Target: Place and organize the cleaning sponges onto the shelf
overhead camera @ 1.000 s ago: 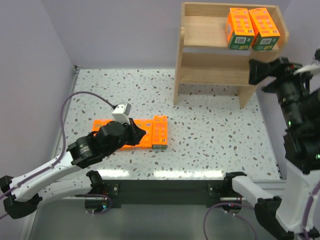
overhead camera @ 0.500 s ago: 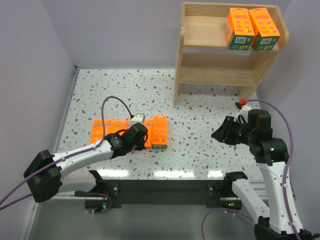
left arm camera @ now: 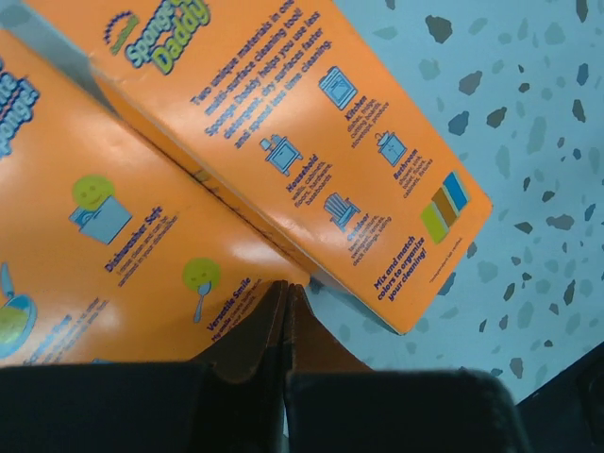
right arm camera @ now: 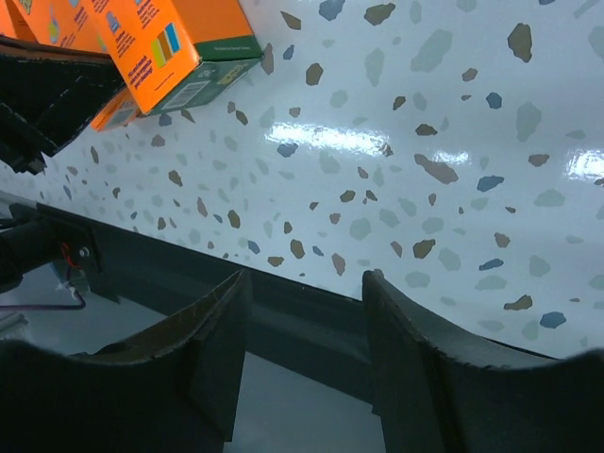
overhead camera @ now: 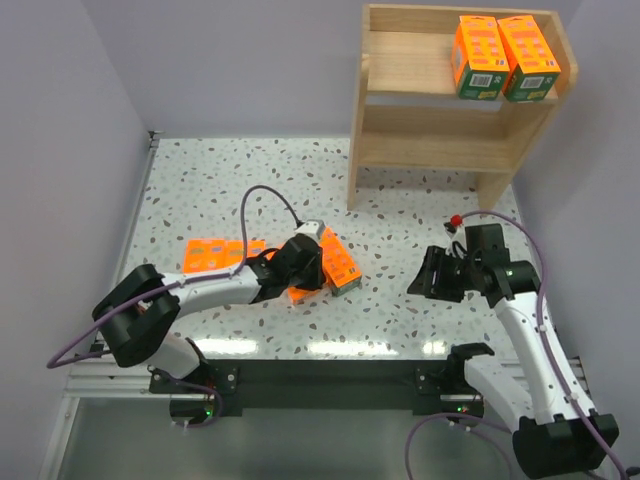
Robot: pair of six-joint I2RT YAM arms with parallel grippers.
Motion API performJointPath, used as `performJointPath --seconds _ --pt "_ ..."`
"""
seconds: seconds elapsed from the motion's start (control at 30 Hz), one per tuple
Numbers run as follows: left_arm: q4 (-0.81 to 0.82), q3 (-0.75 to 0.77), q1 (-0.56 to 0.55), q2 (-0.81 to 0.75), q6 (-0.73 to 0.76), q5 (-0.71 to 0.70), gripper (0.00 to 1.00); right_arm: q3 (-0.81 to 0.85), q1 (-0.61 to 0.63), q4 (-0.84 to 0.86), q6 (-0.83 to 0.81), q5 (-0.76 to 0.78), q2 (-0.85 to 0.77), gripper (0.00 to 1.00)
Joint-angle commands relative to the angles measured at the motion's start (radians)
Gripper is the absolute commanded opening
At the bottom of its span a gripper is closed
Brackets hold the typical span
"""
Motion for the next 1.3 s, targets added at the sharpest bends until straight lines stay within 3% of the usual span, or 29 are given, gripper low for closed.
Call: performJointPath --seconds 0.0,0.13,0.33,0.5,0.63,0.67,0.83,1.03,1.27 --pt "0.108 0.065 -0.009 0.058 0.024 0.067 0.0 -0.013 0.009 0.084 -0.017 0.026 0.033 0.54" --pt "0.136 0.124 -0.023 0.145 0.009 0.095 0.0 0.017 0.047 0.138 0.014 0.022 0.108 0.6" --pt "0.11 0.154 -0.031 0.181 0.011 0.083 0.0 0.077 0.216 0.227 0.027 0.158 0.26 0.68" --pt "0.064 0.151 -0.014 0.166 0.035 0.014 0.0 0.14 0.236 0.256 -0.058 0.255 0.376 0.72" --pt "0.064 0.132 0.022 0.156 0.044 0.011 0.0 0.129 0.261 0.317 -0.132 0.242 0.403 0.76" --pt "0.068 0.131 0.028 0.161 0.049 0.015 0.0 0.125 0.308 0.336 -0.134 0.253 0.412 0.83" --pt "0.087 0.177 0.043 0.216 0.058 0.035 0.0 0.125 0.46 0.428 -0.216 0.395 0.495 0.9" --pt "0.087 0.241 0.075 0.256 0.081 0.035 0.0 0.04 0.468 0.571 -0.308 0.382 0.493 0.92" --pt "0.064 0.316 0.15 0.287 0.133 0.043 0.0 0.057 0.466 0.643 -0.348 0.397 0.536 0.99"
